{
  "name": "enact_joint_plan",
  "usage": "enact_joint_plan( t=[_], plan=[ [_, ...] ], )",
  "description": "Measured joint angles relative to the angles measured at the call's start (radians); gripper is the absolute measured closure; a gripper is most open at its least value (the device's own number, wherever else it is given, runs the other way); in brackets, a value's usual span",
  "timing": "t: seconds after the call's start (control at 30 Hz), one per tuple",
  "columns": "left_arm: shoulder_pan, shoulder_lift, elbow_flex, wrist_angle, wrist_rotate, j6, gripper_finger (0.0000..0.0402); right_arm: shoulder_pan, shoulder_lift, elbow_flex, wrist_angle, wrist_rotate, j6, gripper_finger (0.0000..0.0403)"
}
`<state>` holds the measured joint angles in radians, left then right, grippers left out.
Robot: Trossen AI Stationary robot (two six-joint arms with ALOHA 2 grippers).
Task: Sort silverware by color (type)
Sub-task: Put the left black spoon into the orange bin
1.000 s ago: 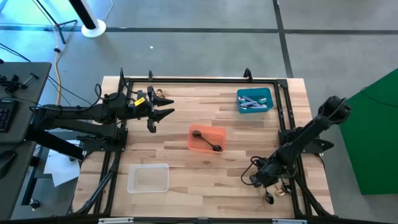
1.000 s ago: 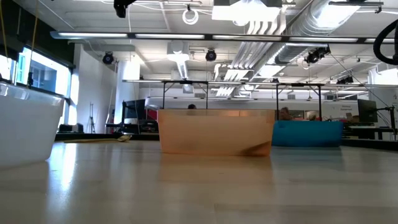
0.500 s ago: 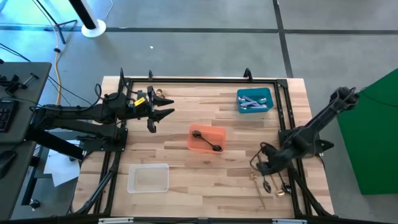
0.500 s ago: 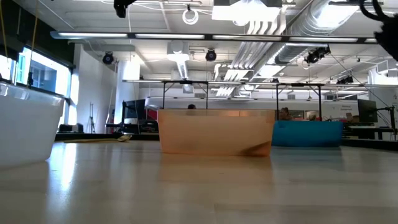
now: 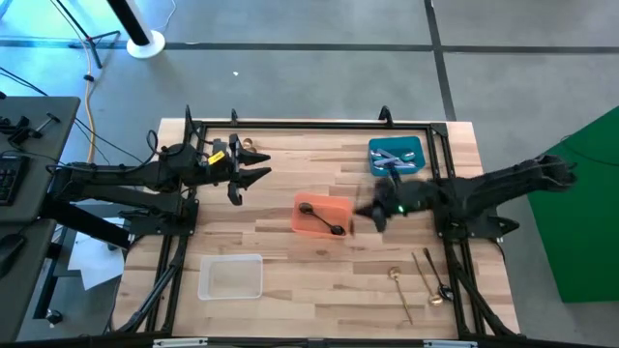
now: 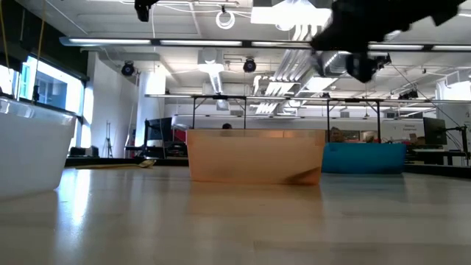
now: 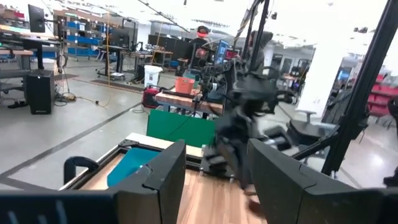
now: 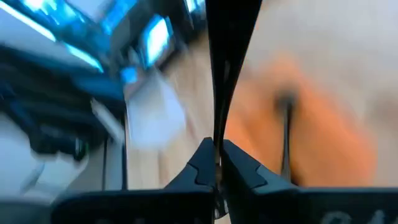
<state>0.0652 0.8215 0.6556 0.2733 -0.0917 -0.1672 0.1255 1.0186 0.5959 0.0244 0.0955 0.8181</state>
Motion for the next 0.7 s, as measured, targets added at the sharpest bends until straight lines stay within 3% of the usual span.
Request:
enact_joint_plan(
  t=[0.13, 0.37, 0.53, 0.7],
  plan=[
    [0.000, 0.000, 0.000, 0.034, 0.000, -0.068, 0.0241, -0.133, 0.059, 0.093, 0.067, -0.077, -0.209, 0.0403],
    [0.000, 0.041, 0.000, 0.074, 0.007, -0.151, 0.0241, -0.192, 0.196, 0.395, -0.120, -0.161, -0.508, 0.0403],
    [0.000, 0.106, 0.061, 0.069, 0.071, -0.092, 0.0241, -0.189, 0.270, 0.557, -0.269, -0.186, -0.592, 0.0403],
    [0.000, 0.129, 0.118, 0.009, 0.087, -0.008, 0.0241, -0.167, 0.265, 0.591, -0.287, -0.179, -0.617, 0.0403]
  ],
)
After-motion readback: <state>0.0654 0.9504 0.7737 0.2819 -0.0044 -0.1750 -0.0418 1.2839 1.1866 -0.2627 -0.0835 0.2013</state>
